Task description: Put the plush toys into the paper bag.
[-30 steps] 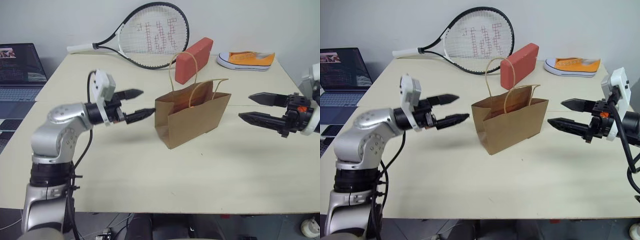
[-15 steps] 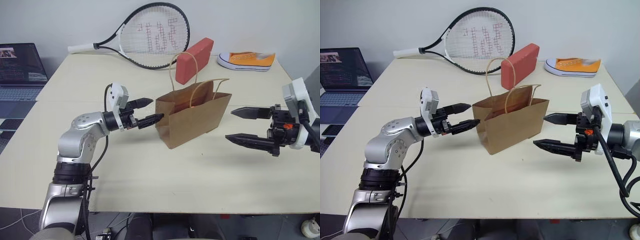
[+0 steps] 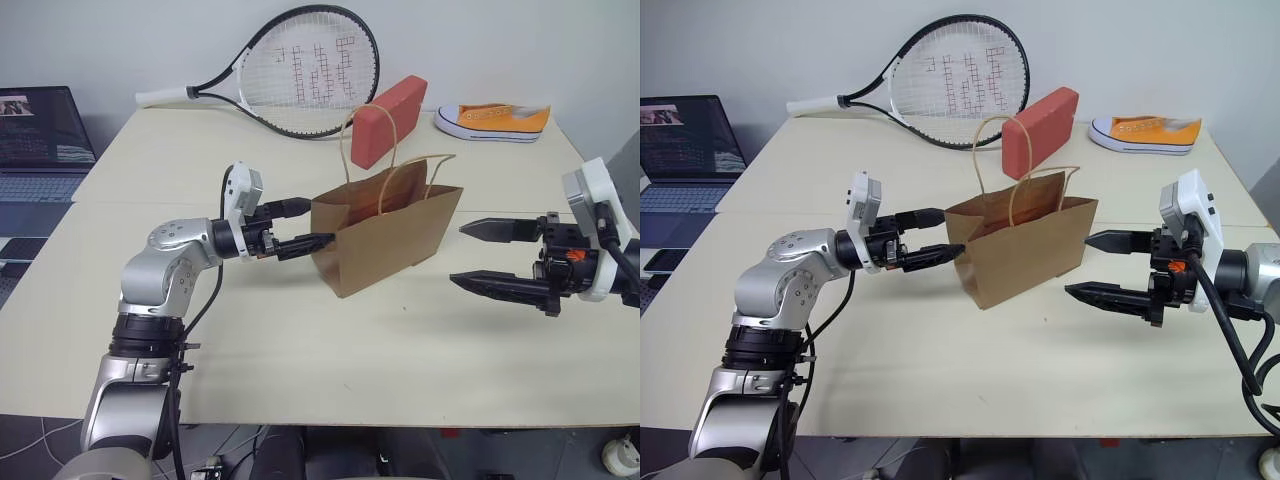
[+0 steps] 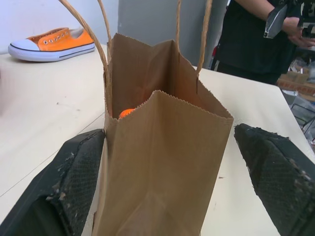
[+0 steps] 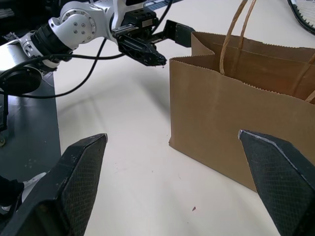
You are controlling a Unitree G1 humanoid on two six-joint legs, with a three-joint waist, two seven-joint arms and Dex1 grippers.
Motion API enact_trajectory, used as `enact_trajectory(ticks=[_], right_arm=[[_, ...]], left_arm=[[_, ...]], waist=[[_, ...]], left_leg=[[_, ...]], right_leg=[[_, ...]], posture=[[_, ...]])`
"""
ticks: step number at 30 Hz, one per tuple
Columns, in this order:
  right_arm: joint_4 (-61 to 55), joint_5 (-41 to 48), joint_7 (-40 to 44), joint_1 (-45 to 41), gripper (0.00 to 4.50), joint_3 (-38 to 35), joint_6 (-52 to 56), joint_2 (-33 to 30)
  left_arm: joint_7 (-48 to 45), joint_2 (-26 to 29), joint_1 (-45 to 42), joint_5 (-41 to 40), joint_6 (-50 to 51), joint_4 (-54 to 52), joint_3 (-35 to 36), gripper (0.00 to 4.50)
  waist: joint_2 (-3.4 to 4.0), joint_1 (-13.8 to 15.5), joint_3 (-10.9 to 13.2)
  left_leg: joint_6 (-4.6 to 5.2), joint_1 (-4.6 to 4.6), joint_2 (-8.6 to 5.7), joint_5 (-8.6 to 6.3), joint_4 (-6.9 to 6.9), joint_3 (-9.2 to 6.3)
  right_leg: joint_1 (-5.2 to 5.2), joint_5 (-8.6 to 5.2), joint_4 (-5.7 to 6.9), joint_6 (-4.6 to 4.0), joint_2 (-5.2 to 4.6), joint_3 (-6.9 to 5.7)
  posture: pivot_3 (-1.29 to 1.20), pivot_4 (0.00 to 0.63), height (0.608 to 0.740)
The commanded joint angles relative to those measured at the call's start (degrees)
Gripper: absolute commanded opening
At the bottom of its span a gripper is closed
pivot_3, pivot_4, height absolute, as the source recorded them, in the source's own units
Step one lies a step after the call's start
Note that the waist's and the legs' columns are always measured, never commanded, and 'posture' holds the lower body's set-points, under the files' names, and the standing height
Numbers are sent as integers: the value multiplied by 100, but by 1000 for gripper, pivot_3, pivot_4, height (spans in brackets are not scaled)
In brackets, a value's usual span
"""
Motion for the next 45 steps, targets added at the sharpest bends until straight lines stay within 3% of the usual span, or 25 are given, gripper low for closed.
enact_trajectory(ticks=[1,11,24,27,40,45], right_arm=[[-71,97,22,-77,4474,-145,-11,-65],[-69,72,-22,-84,4474,-105,-24,-28],[-236,-332,-1,-24,4474,85,-288,50],[-278,-352,-21,-13,4500,86,-296,69],[-375,-570,-93,56,4500,151,-382,190],[-432,-734,-171,115,4500,158,-448,230]], left_arm=[[-55,41,-58,-33,-55,-340,-64,4500],[597,-41,345,375,-141,-935,-317,4500],[1498,-750,399,590,-413,-714,-341,4500],[1543,-837,456,554,-436,-817,-346,3914],[1311,-768,633,445,-429,-887,-421,23],[1184,-708,523,444,-537,-643,-384,7]], waist=[[0,1,0],[0,-2,0],[0,3,0],[0,2,0],[0,3,0],[0,3,0]], left_leg=[[0,0,0,0,0,0],[0,1,0,0,0,0],[0,1,0,0,1,0],[0,0,0,0,1,0],[0,1,0,0,3,0],[0,1,-1,0,2,0]], right_leg=[[0,0,0,0,0,0],[0,1,1,3,0,1],[0,2,1,4,0,0],[0,3,0,5,0,1],[1,2,1,3,0,1],[1,1,1,3,0,0]], posture=[[0,150,740],[0,150,740],[0,150,740],[0,150,740],[0,150,740],[0,150,740]])
